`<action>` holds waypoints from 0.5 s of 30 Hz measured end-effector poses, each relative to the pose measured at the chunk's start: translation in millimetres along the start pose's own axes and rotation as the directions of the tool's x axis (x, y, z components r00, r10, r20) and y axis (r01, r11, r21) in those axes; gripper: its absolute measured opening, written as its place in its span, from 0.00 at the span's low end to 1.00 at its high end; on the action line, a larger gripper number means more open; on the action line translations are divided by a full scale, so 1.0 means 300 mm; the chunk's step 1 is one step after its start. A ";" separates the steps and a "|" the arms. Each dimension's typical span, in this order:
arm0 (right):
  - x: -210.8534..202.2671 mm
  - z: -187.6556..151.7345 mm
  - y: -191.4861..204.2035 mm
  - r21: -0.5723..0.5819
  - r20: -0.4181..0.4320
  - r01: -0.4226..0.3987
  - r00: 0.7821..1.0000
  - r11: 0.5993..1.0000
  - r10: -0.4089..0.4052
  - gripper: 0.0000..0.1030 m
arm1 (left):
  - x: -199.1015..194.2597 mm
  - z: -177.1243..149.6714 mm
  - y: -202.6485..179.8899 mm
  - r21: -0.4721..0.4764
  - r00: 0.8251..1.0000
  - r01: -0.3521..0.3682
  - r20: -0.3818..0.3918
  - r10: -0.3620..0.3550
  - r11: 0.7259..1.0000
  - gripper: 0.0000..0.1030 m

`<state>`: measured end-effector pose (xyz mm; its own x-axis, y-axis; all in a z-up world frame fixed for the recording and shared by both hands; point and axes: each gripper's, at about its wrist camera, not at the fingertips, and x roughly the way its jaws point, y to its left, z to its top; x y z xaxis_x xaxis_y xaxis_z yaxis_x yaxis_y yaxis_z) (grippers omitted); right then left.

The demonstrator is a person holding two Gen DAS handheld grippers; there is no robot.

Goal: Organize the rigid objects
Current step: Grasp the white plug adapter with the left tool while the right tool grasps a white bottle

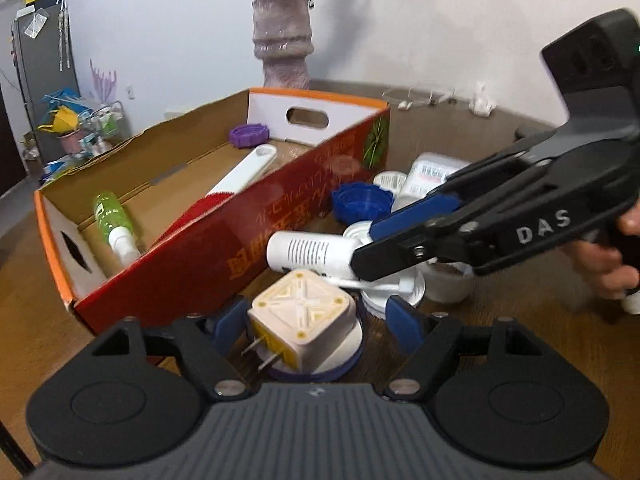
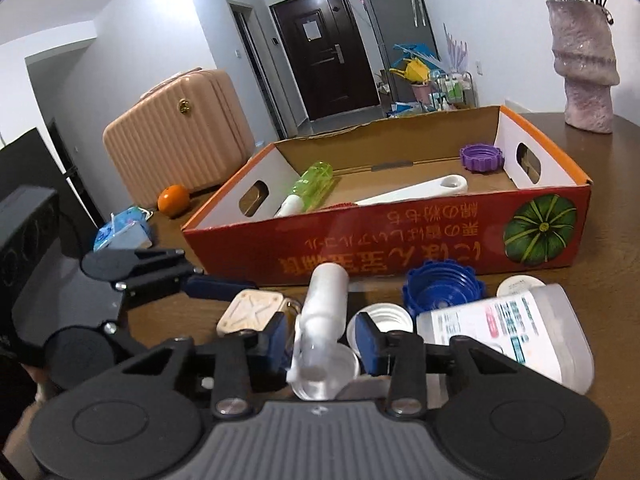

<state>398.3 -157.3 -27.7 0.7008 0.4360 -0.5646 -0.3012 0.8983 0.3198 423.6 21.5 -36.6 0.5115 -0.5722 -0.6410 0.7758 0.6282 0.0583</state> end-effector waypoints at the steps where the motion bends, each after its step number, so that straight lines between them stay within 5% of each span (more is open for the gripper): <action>1: 0.008 0.004 0.002 -0.010 -0.004 0.001 1.000 1.000 -0.001 0.35 | -0.003 -0.005 0.009 -0.011 1.000 0.016 0.017 -0.016 1.000 0.68; 4: 0.034 0.010 0.022 -0.081 -0.008 0.057 0.998 0.995 -0.058 0.34 | -0.012 -0.012 0.048 -0.072 0.998 0.060 0.039 -0.057 0.996 0.56; 7: 0.062 0.020 0.041 -0.137 -0.014 0.068 0.997 0.988 -0.071 0.34 | -0.029 -0.018 0.062 -0.069 0.996 0.078 0.042 -0.075 0.995 0.56; 15: 0.087 0.060 0.051 -0.175 -0.046 0.030 0.998 0.984 -0.039 0.25 | -0.077 -0.015 0.029 -0.091 0.998 -0.018 0.050 0.023 0.996 0.53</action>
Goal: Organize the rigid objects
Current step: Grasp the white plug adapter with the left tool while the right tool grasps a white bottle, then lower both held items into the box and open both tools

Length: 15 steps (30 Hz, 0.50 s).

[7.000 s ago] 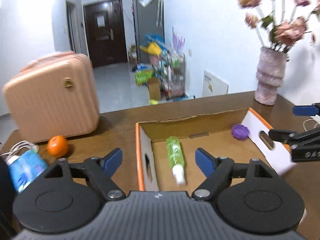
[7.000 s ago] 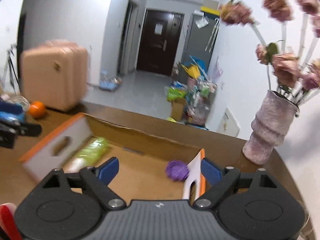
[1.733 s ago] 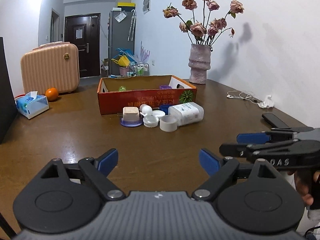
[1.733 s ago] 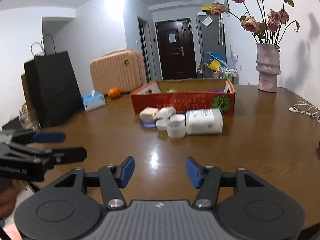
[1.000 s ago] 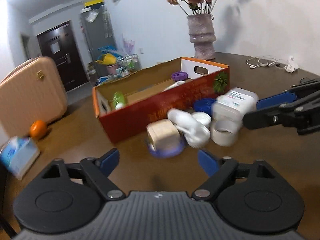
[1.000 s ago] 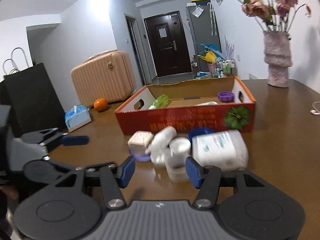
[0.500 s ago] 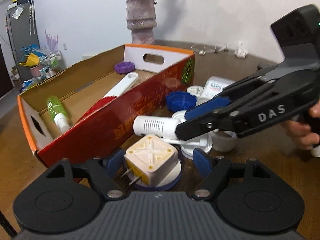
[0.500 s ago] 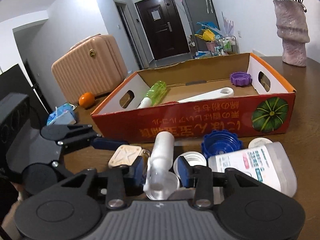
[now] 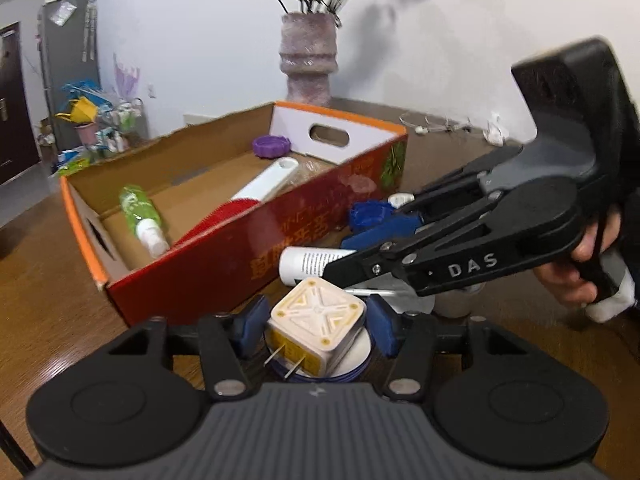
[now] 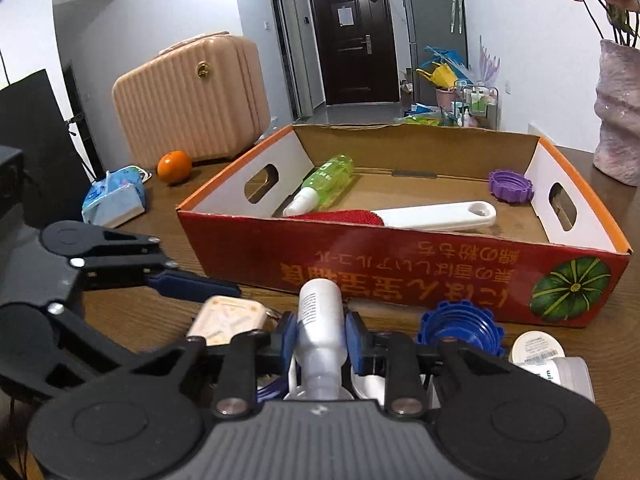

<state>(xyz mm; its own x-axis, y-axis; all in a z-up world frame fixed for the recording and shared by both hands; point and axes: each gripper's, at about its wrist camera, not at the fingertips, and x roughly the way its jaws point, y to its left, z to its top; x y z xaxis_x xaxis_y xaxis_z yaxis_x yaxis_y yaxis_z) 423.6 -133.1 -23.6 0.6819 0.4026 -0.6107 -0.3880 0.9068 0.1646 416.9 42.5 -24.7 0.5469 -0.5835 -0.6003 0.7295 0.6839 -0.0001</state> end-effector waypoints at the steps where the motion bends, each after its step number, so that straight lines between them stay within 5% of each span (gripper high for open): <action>1: -0.010 0.001 -0.001 0.002 0.006 0.005 1.000 1.000 -0.005 0.25 | -0.016 0.003 -0.003 -0.008 1.000 -0.010 0.011 0.010 1.000 0.53; 9: -0.276 0.011 0.020 -0.020 0.176 0.021 0.984 1.000 -0.017 0.25 | -0.222 0.077 -0.052 -0.100 0.971 -0.216 0.084 0.224 0.971 0.53; 15: -0.467 -0.108 -0.008 0.031 0.205 0.036 0.978 0.999 -0.042 0.25 | -0.360 0.026 -0.178 -0.253 0.929 -0.323 0.097 0.356 0.912 0.53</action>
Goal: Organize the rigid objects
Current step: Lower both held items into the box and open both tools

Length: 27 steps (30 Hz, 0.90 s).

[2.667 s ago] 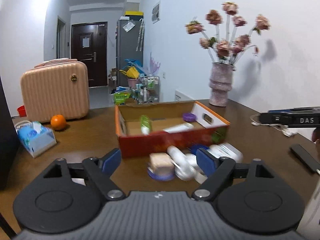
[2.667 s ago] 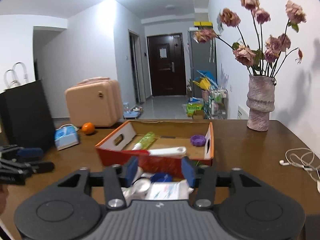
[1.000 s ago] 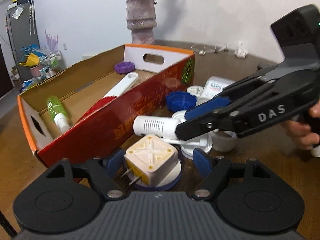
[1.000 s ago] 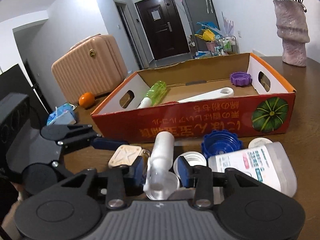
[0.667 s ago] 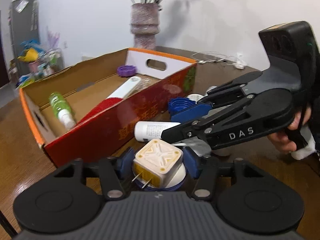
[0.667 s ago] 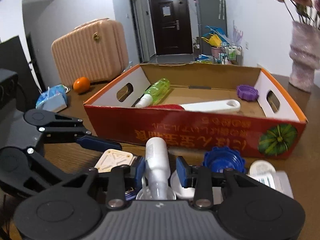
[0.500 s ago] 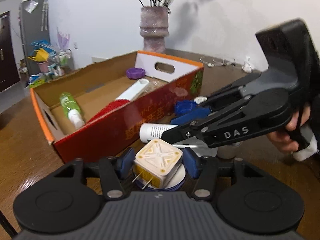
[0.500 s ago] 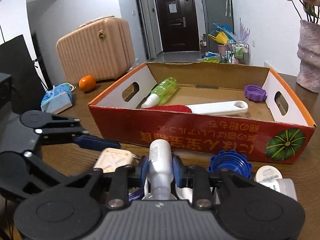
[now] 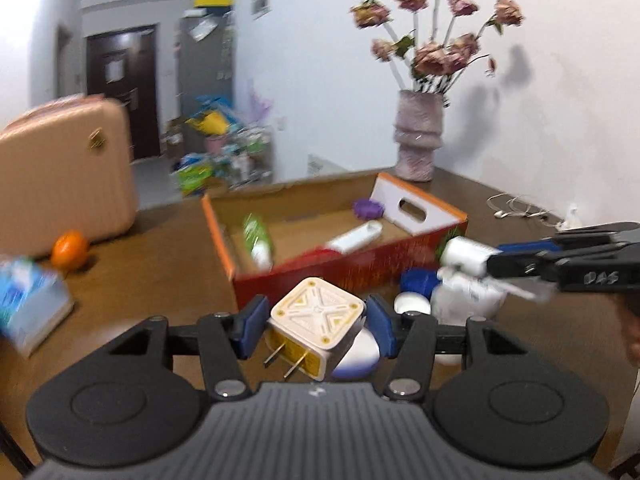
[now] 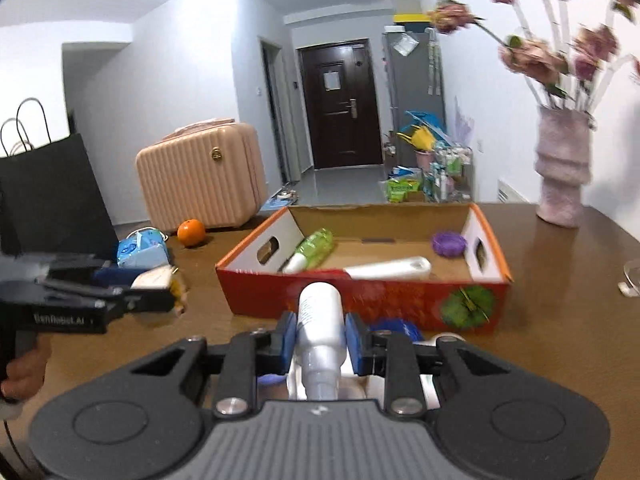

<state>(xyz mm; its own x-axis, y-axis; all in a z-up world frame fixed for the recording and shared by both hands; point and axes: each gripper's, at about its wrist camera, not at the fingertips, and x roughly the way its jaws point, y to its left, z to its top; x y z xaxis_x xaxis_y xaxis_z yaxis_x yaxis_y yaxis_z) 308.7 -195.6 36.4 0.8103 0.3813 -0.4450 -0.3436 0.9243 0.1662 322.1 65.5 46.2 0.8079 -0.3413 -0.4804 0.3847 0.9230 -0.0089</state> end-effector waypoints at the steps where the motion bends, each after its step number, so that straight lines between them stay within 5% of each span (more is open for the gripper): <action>1: -0.024 -0.020 -0.004 0.007 -0.004 0.003 1.000 1.000 -0.003 0.25 | -0.020 -0.028 -0.017 -0.027 1.000 -0.020 -0.011 0.020 0.999 0.53; 9: -0.130 -0.178 -0.041 0.067 -0.060 0.022 0.998 0.998 -0.018 0.25 | -0.154 -0.175 -0.099 -0.169 0.998 -0.048 -0.055 0.039 0.984 0.53; 16: -0.156 -0.199 -0.069 0.081 -0.053 0.011 0.999 0.997 -0.006 0.25 | -0.139 -0.154 -0.136 -0.191 0.995 -0.081 -0.078 0.067 0.978 0.53; 22: -0.036 0.024 -0.135 0.046 -0.002 -0.017 1.000 0.999 0.017 0.25 | 0.005 0.063 -0.114 -0.185 0.997 -0.062 -0.046 0.055 0.981 0.53; 27: 0.289 0.288 -0.240 0.056 -0.060 0.042 0.997 0.998 -0.038 0.25 | 0.351 0.311 -0.026 -0.224 0.988 -0.085 -0.145 0.054 0.971 0.53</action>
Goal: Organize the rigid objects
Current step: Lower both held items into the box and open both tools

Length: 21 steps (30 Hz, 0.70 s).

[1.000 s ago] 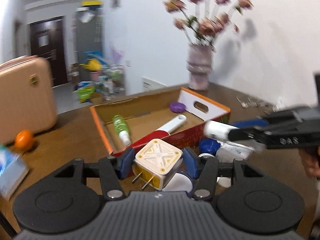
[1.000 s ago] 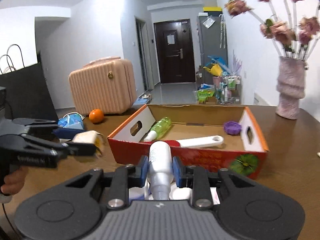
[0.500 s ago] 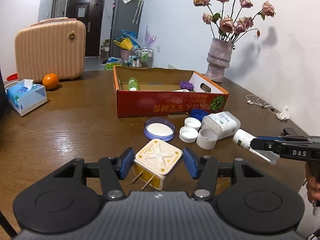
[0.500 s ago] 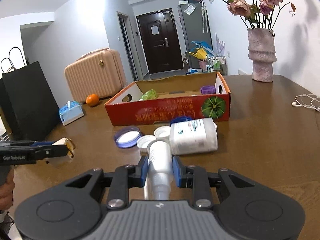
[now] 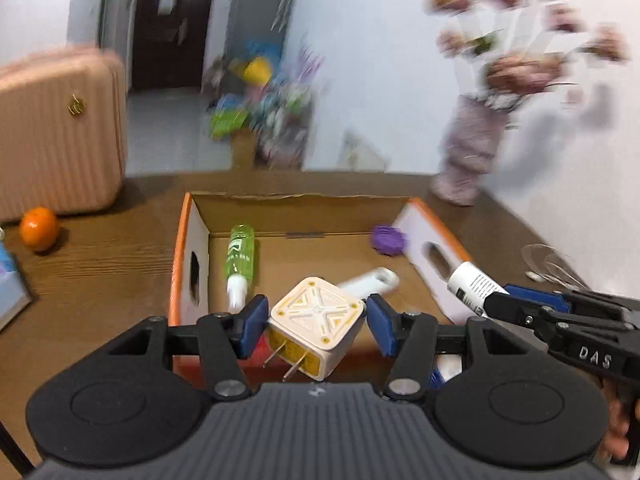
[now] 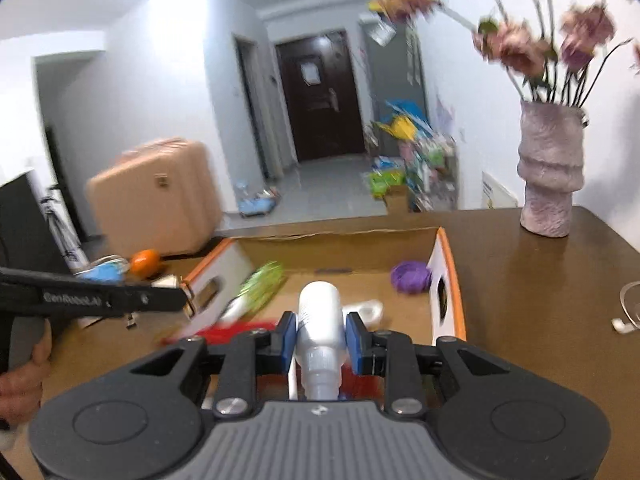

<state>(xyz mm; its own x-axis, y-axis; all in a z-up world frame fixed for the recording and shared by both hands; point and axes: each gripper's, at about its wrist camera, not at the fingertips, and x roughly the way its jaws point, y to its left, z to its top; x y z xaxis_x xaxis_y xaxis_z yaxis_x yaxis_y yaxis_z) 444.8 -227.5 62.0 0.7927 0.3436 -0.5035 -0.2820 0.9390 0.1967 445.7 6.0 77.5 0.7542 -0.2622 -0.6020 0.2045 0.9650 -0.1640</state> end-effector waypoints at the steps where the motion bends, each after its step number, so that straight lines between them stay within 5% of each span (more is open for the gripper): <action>1: 0.080 0.046 -0.018 0.004 -0.036 0.009 0.999 1.000 -0.009 0.25 | 0.085 0.054 0.008 -0.027 0.999 -0.024 -0.038 0.023 0.999 0.53; 10: 0.660 0.238 -0.116 0.067 -0.275 0.137 0.955 0.988 -0.114 0.25 | 0.664 0.234 0.077 -0.032 0.943 -0.258 -0.227 0.245 0.966 0.53; 15: 0.777 0.219 -0.112 -0.008 -0.327 0.194 0.926 0.981 -0.186 0.25 | 0.727 0.241 0.086 0.019 0.923 -0.327 -0.209 0.324 0.945 0.47; 21: 0.712 0.249 -0.103 -0.029 -0.277 0.195 0.941 0.980 -0.195 0.26 | 0.690 0.242 0.117 -0.004 0.937 -0.282 -0.218 0.274 0.959 0.53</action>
<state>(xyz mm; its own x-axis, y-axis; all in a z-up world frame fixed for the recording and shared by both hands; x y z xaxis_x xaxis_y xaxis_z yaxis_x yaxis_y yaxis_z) 663.1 -184.2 11.2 0.6508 0.1441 -0.7454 -0.1376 0.9880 0.0708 654.4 -14.3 3.9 0.6264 0.0189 -0.7793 -0.0189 0.9998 0.0090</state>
